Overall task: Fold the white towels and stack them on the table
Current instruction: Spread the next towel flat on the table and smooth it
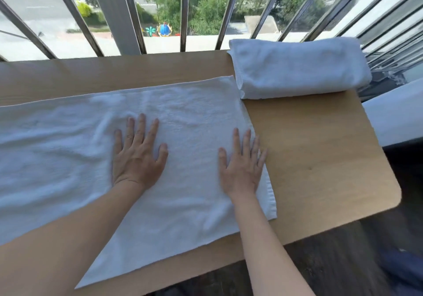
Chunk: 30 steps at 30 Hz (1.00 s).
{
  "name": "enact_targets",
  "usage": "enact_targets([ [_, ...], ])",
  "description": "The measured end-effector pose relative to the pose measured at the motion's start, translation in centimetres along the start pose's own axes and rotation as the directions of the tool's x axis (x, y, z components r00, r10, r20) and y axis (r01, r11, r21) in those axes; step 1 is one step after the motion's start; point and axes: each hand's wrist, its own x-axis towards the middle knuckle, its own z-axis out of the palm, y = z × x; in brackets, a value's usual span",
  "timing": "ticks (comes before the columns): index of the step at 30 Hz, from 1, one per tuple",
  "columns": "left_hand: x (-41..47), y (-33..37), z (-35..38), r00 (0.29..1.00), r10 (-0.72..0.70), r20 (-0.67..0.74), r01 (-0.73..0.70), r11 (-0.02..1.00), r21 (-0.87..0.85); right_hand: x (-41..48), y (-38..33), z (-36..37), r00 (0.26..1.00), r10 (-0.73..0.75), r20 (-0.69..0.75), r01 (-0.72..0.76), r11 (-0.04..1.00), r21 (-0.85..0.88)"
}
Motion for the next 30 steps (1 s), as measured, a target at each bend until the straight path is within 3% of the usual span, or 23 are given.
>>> enact_targets([
  [4, -0.3, 0.0, -0.1, 1.000, 0.015, -0.005, -0.015, 0.999, -0.040, -6.2, -1.4, 2.1, 0.922, -0.387, 0.004, 0.387, 0.922, -0.005],
  [5, -0.4, 0.0, -0.1, 1.000, 0.022, -0.006, -0.022, 0.999, -0.045, -6.9, -0.5, 2.5, 0.911, -0.411, 0.032, 0.412, 0.911, -0.028],
  [9, -0.7, -0.4, 0.1, 1.000, 0.026, -0.001, -0.026, 0.999, -0.022, -6.3, 5.3, 1.4, 0.993, -0.103, 0.055, 0.106, 0.992, -0.064],
  [12, -0.6, -0.2, 0.1, 0.999, 0.036, -0.014, -0.036, 0.999, -0.024, -6.3, 7.2, 0.2, 0.999, 0.040, 0.035, -0.037, 0.995, -0.089],
  [16, -0.9, 0.1, 0.1, 0.997, 0.028, -0.066, -0.033, 0.996, -0.078, -7.7, 2.9, 0.5, 0.986, -0.164, -0.038, 0.163, 0.986, -0.036],
  [19, -1.4, 0.7, -0.6, 0.983, 0.030, -0.180, -0.093, 0.931, -0.353, -8.4, -0.5, 1.4, 0.941, -0.338, 0.025, 0.338, 0.941, -0.002],
  [22, -3.2, 0.5, -1.9, 0.969, -0.038, -0.245, -0.121, 0.790, -0.601, -8.2, -0.5, 1.6, 0.934, -0.317, 0.162, 0.332, 0.940, -0.075],
  [25, -7.5, -1.1, -1.7, 0.958, 0.040, -0.284, -0.184, 0.845, -0.501, -8.7, -1.2, 1.2, 0.972, -0.222, 0.080, 0.221, 0.975, 0.029],
  [27, -10.9, -2.4, -0.9, 0.963, 0.067, -0.262, -0.159, 0.924, -0.349, -9.7, -4.3, 1.4, 0.966, -0.256, -0.022, 0.257, 0.955, 0.147],
  [30, -14.5, -3.8, -0.1, 0.979, 0.003, -0.202, -0.055, 0.967, -0.249, -11.5, -10.9, 3.0, 0.922, -0.386, -0.029, 0.380, 0.888, 0.260],
])
